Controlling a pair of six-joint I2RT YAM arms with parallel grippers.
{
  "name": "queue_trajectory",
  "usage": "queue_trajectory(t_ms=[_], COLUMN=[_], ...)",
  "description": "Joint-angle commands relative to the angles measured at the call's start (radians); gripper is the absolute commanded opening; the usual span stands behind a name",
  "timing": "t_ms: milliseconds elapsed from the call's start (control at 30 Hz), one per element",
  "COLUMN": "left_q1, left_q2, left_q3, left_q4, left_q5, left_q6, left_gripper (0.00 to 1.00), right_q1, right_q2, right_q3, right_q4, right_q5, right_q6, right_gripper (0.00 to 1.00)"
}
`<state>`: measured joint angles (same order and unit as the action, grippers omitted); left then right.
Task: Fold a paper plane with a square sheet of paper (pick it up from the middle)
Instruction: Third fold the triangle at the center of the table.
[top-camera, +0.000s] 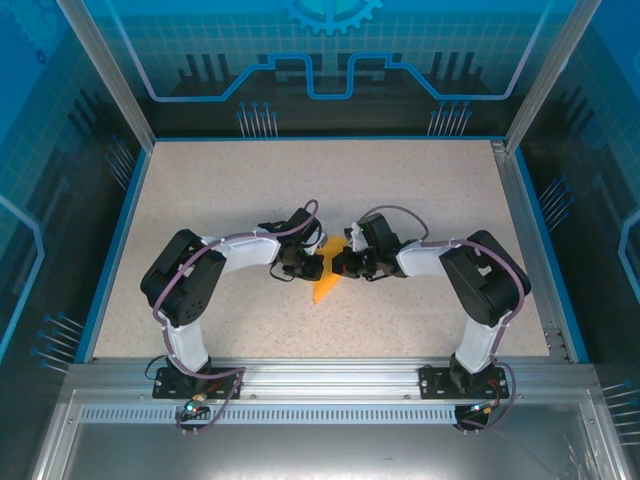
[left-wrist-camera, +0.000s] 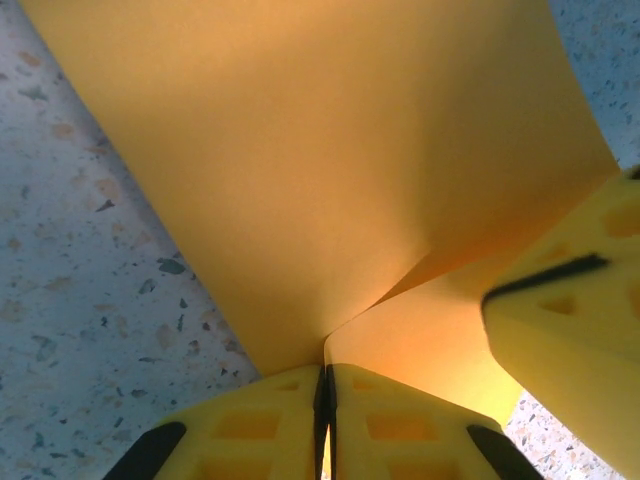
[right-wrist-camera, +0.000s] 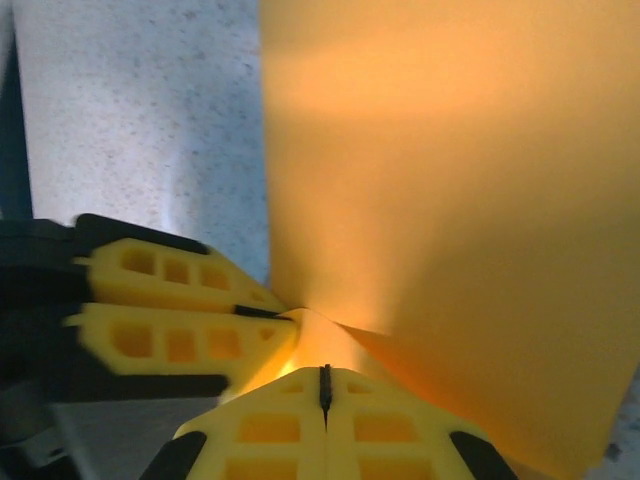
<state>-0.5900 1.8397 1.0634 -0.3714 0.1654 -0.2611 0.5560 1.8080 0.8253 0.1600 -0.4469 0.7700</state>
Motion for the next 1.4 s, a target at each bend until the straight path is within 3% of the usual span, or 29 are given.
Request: queue_trajectory(t_ms=[0,167,267,333,467,567,700,767,867,1167,1367], left_q1=[-0.001,-0.001,-0.001,0.000,0.007,0.007,0.005,0.005,0.004,0.006,0.011], left_q2=[0.054,0.036,0.011,-0.024,-0.115,-0.177,-0.253,-0.256,-0.239,-0.125,-0.067], left_q3=[-0.011,0.000,0.020,0.030,0.023,0.003,-0.070,-0.095,-0.134,-0.183,-0.220], left_q4=[-0.020,-0.031,-0.061,-0.088,-0.121,-0.130,-0.040,0.027,0.113,0.279,0.302], left_q5=[-0.001,-0.015,-0.036,-0.066,-0.070,-0.024,0.128,0.236,0.308,0.388,0.370], left_q6=[0.013,0.001,-0.020,-0.044,-0.125,-0.211,-0.319,-0.357,-0.425,-0.495,-0.497], left_gripper=[0.13,0.16,0.26,0.37,0.46,0.45,0.29,0.25,0.20,0.19,0.19], right_q1=[0.002,0.001,0.002,0.002,0.002,0.002,0.002,0.002,0.002,0.002,0.002], right_q2=[0.042,0.068,0.068,0.064,0.061,0.057,0.058,0.059,0.065,0.068,0.076], right_q3=[-0.032,-0.042,-0.045,-0.046,-0.050,-0.053,-0.054,-0.055,-0.051,-0.043,-0.039], right_q4=[0.014,0.020,0.012,0.000,-0.003,-0.002,-0.010,-0.011,-0.014,-0.035,-0.047], right_q5=[0.024,0.048,0.062,0.073,0.074,0.082,0.085,0.086,0.085,0.093,0.093], right_q6=[0.010,0.017,0.021,0.020,0.023,0.030,0.031,0.031,0.031,0.028,0.023], right_gripper=[0.02,0.01,0.01,0.01,0.01,0.01,0.01,0.01,0.01,0.01,0.01])
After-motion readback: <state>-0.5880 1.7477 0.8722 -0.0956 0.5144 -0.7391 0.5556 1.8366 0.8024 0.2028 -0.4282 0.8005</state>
